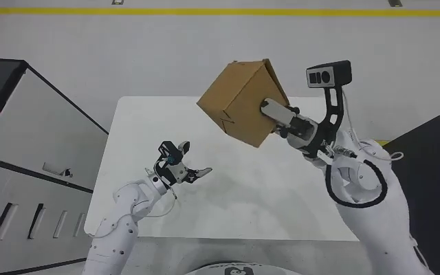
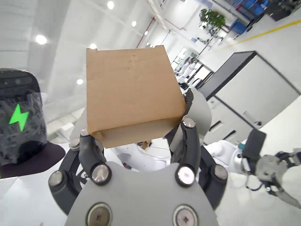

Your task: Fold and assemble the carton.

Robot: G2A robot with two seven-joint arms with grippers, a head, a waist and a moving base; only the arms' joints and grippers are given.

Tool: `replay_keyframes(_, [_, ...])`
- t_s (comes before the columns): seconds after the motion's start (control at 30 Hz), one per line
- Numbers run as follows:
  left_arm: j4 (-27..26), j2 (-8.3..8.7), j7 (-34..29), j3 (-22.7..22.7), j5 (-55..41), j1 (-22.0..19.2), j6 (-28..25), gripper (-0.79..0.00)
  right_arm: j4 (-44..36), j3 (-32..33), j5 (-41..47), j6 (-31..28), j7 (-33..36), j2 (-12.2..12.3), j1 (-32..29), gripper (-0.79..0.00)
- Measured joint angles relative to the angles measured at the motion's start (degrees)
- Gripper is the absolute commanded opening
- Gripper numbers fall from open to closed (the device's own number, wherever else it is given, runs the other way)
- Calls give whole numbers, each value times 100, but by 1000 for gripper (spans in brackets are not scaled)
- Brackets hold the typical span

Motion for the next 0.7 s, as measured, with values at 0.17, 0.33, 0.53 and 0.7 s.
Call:
replay_keyframes(0.17, [0,0,0,0,0,0,0,0,-3,0,-1,-17,4,0,-1,-785])
replay_keyframes(0.33, [0,0,0,0,0,0,0,0,-80,126,-296,-131,-92,12,69,-785])
replay_keyframes(0.53, [0,0,0,0,0,0,0,0,-349,475,-2299,-419,-618,39,184,-785])
replay_keyframes(0.7, [0,0,0,0,0,0,0,0,-629,642,-3870,-432,-609,83,166,-785])
